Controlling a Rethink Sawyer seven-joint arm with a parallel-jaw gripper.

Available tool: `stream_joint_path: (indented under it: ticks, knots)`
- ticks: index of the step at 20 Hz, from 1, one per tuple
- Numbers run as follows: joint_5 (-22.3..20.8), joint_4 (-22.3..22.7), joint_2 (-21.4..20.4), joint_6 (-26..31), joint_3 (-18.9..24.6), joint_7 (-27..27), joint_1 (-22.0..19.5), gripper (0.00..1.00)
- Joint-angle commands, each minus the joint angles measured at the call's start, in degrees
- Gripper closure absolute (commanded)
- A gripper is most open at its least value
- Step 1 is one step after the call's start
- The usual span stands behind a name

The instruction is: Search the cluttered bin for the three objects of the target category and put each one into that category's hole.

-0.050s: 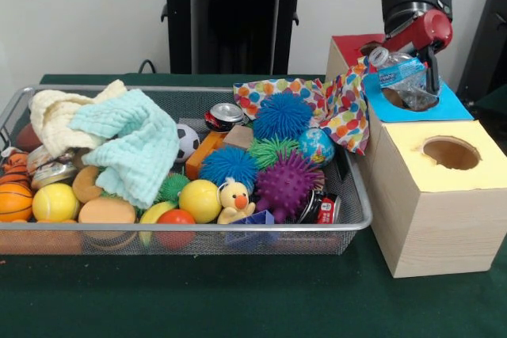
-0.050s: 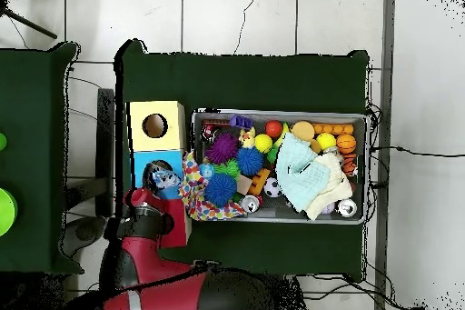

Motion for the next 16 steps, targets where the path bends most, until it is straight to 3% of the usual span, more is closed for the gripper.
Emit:
stream_joint_path:
  ticks: [1,3,6,8,13,14,16]
  knots:
    - [-4.7,-4.2,12.5,38.4,1.1,-5.6,-7.1,1.0]
    - [-10.3,-6.1,11.7,44.0,2.7,-6.0,-10.8,1.0]
    - [-11.2,-8.5,8.6,51.7,3.5,-6.9,-12.2,1.0]
    - [-8.3,-9.9,5.6,56.8,2.6,-7.5,-10.8,1.0]
    - [3.0,-13.3,-6.5,74.9,-4.9,-9.9,-3.2,1.0]
    - [7.2,-15.0,-9.6,81.1,-10.7,-11.0,1.8,1.0]
    - [8.9,-22.5,-12.9,97.9,-25.9,-8.7,12.6,1.0]
